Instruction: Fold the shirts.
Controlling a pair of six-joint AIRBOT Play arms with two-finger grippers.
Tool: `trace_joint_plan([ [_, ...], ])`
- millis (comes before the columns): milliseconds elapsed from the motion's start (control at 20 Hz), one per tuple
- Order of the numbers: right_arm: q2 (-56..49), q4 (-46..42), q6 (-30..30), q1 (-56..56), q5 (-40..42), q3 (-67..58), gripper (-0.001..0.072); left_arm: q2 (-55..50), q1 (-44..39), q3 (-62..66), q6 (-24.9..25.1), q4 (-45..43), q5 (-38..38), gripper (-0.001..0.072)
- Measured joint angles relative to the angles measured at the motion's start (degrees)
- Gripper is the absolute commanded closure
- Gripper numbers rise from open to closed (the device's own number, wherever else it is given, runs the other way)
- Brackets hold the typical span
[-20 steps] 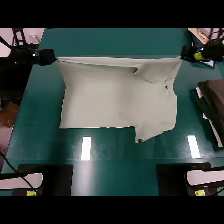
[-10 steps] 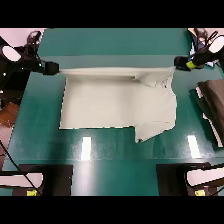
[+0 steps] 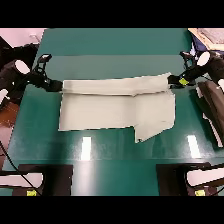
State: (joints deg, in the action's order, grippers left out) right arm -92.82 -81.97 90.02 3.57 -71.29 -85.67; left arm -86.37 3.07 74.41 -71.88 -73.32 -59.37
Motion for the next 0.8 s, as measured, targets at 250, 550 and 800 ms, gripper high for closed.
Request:
trace_joint_plan([
  [250, 0.68, 4.13, -0.72, -0.2, -3.02, 0.59, 0.0339, 0.44, 0.87, -0.48, -2.49, -0.2, -3.26, 0.0158],
  [550, 9.18, 5.73, -3.78, 1.73, -7.91, 4.35, 0.0344, 5.73, 9.09, -4.72, -4.07, 2.6, -12.17, 0.0158],
  [800, 19.23, 5.92, -4.52, 4.0, -4.48, 13.77, 0.0345, 10.4, 16.46, -19.65, 0.57, 13.55, -15.02, 0.0158],
])
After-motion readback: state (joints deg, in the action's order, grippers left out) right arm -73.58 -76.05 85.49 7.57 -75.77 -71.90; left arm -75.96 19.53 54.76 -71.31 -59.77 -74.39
